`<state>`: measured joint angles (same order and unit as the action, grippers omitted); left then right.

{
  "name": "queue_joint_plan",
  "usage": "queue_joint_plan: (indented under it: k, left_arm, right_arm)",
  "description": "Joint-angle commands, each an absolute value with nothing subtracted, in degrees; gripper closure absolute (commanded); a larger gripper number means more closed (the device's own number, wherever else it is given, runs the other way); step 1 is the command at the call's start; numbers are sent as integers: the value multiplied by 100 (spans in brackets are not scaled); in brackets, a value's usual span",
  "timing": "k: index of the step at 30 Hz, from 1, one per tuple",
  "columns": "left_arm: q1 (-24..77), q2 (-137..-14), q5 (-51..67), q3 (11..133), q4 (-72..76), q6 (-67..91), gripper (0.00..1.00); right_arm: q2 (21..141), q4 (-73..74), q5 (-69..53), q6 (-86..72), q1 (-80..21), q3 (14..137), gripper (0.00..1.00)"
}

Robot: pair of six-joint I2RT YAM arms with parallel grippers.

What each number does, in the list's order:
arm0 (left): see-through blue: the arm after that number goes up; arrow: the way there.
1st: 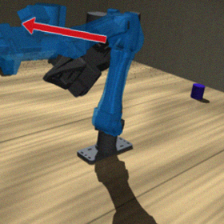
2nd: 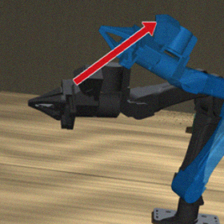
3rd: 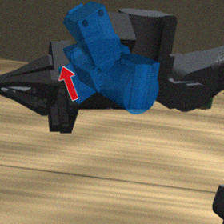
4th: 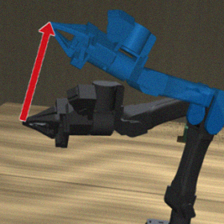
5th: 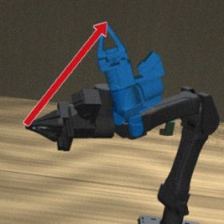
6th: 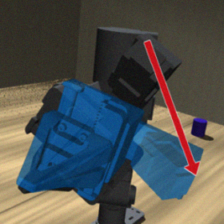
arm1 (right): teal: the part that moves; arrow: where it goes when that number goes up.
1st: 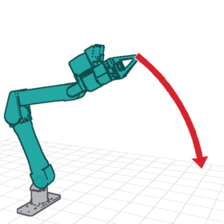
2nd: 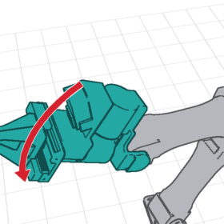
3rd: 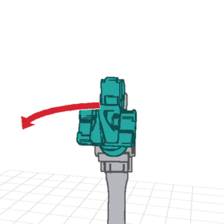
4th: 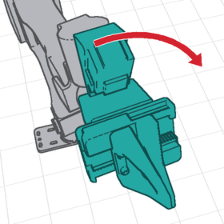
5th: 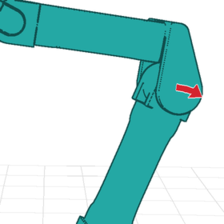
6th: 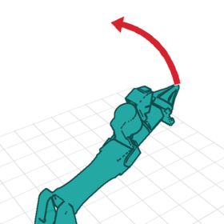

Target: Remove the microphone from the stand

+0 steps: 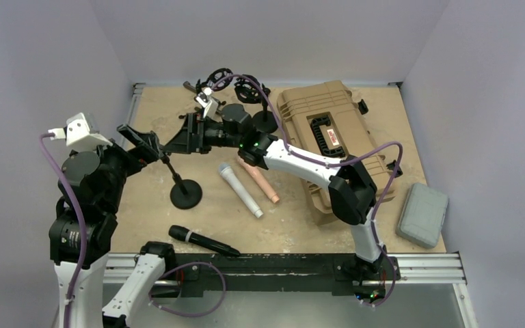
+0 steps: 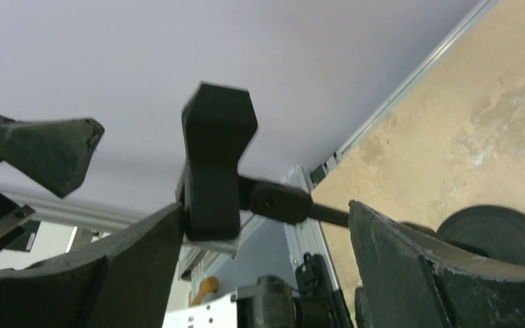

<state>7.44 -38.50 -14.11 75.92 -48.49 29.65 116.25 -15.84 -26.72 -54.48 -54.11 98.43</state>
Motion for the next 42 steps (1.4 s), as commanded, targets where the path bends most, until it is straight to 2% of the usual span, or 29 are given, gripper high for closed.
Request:
queue_joint_plan:
  k: [1,23,34,42]
  left_arm:
    - [695,-3764,-1379,7532,-4712,2784,5]
    - [695,-3595,-1284,7225,-4579,2847,5]
    - [697,-3596,-1214,7207,-4543,2874,5]
    - [694,-3551,-1272,7207,-4546,2830,5]
  right_arm:
    - [11764,-1286,-2746,-5189,-5383,10430,13]
    - [12330,-1187,-3064,-5141,-5377,11301,14]
    - [12358,-1452,-3177,-5334,-5368,11227,14]
    - [12367,-1002,-2636,-4883,-5370,10717,17]
